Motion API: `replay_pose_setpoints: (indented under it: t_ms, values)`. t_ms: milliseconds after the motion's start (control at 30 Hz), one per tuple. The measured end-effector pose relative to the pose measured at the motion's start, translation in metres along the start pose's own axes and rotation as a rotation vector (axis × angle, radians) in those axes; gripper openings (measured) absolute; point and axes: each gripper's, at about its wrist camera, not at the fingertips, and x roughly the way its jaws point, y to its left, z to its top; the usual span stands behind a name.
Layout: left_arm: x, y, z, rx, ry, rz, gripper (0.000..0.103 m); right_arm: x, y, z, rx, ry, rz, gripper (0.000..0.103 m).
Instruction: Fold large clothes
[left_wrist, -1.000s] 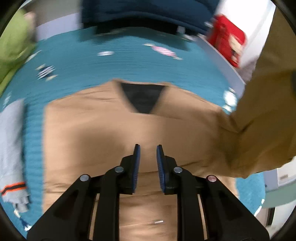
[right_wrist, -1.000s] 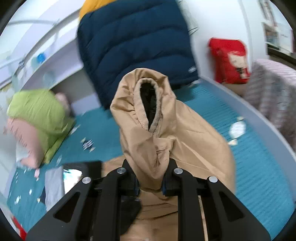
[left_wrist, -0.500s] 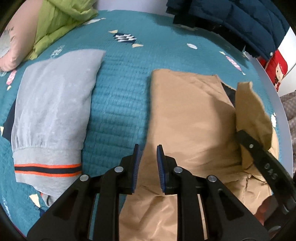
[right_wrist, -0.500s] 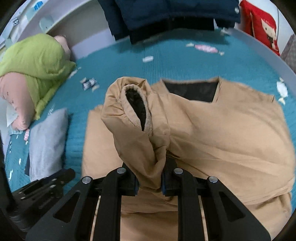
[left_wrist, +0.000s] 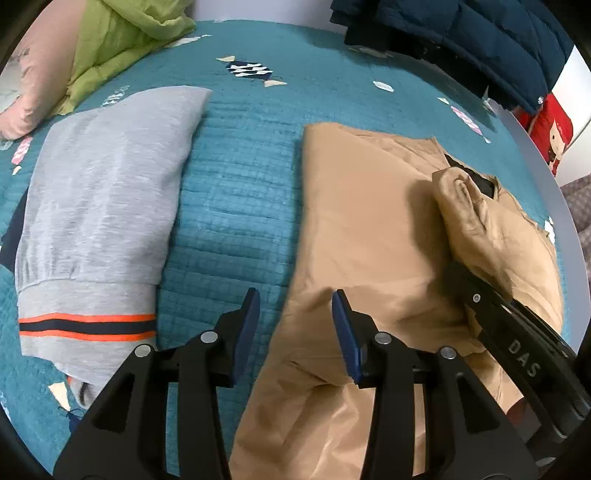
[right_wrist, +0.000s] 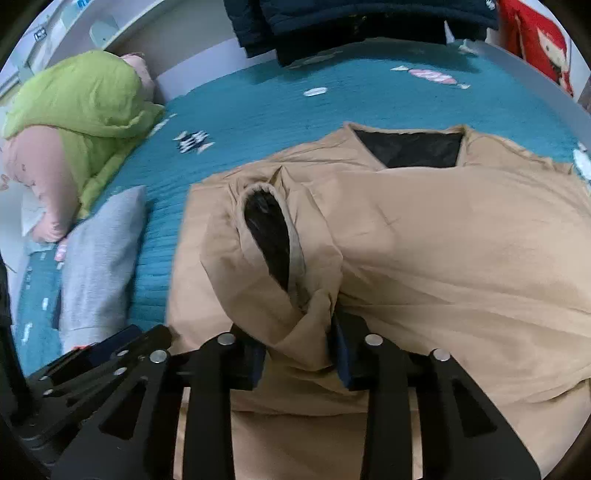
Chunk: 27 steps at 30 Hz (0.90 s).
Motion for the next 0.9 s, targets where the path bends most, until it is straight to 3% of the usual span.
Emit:
replay_pose_setpoints:
  t_ms: [367,400,500,567,733,900]
  values:
    - [-0.012,0.026,-0.003,-0.049,-0.016,0.014,0.042,-0.013,0.035,-0.006,-0.042,0.012,0.175,0.052]
    - [-0.014,0.028,-0.002,-0.054,-0.016,0.021,0.042,-0.016,0.037,-0.005,-0.044,0.013,0.192,0.055]
    - [-0.018,0.032,0.0,-0.073,-0.015,0.021,0.042,-0.022,0.039,0.0,-0.012,0.036,0.272,0.078]
    - [-0.024,0.029,0.002,-0.08,-0.025,0.02,0.047,-0.03,0.038,0.001,-0.005,0.013,0.297,0.079]
    - [-0.044,0.006,0.011,-0.053,-0.063,-0.006,0.048,-0.068,0.036,0.011,-0.054,-0.103,0.188,0.08]
    - [-0.064,-0.035,0.022,0.0,-0.133,-0.038,0.048,-0.113,0.015,0.018,-0.125,-0.328,-0.029,0.077]
